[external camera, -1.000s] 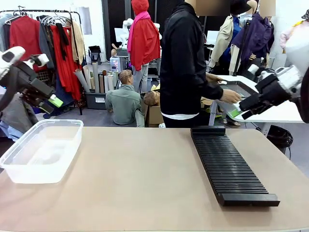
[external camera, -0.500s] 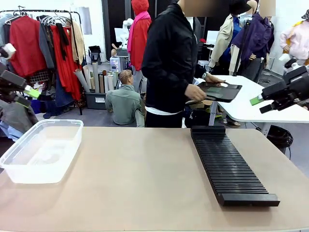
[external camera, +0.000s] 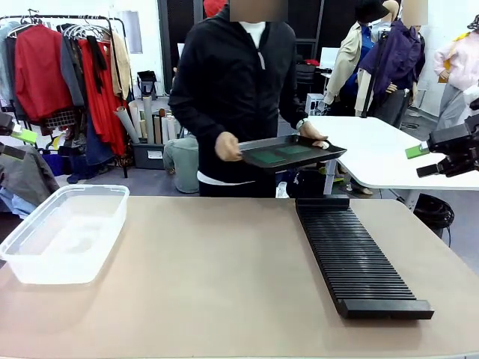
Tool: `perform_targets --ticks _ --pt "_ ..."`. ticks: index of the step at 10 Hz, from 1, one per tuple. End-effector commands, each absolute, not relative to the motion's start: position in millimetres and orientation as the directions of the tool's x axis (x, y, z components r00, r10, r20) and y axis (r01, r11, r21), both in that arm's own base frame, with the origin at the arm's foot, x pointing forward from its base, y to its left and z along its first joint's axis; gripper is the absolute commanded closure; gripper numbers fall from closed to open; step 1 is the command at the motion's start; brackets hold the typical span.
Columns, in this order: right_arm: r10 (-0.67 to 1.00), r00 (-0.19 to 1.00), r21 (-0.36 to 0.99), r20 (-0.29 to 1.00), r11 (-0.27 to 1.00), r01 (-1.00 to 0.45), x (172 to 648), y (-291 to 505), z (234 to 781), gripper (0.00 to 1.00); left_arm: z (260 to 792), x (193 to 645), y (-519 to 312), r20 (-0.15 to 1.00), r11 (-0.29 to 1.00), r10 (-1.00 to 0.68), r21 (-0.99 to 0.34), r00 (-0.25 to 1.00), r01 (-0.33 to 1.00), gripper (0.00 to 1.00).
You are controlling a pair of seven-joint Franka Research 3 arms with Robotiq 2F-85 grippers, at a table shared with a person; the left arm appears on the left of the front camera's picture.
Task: Sort PCBs into racks and boxes based on the side picked up.
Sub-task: Pick up the Blank PCB handed by the Human.
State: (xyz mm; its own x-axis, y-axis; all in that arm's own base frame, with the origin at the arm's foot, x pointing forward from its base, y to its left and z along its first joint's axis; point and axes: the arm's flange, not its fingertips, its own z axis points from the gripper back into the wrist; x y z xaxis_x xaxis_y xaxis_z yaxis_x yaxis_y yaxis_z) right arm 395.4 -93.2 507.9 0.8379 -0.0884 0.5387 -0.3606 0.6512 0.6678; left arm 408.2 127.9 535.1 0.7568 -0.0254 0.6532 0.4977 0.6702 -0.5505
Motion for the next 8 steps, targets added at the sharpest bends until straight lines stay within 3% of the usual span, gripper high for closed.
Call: perform_targets --ticks 1,5,8 --pt "-0.091 0.817 0.683 0.569 0.606 -0.408 394.5 -98.8 505.6 0.00 528.6 402.5 130.1 0.687 0.640 -0.004 -0.556 0.727 0.529 0.00" --pt "-0.100 0.804 0.702 0.587 0.559 -0.442 396.2 -102.7 507.0 0.00 527.6 404.2 129.8 0.694 0.609 -0.008 -0.568 0.720 0.555 0.00" --pt "-0.105 0.833 0.701 0.543 0.602 -0.382 391.1 -98.0 507.5 0.00 531.9 405.0 129.2 0.668 0.641 -0.009 -0.568 0.745 0.517 0.00"
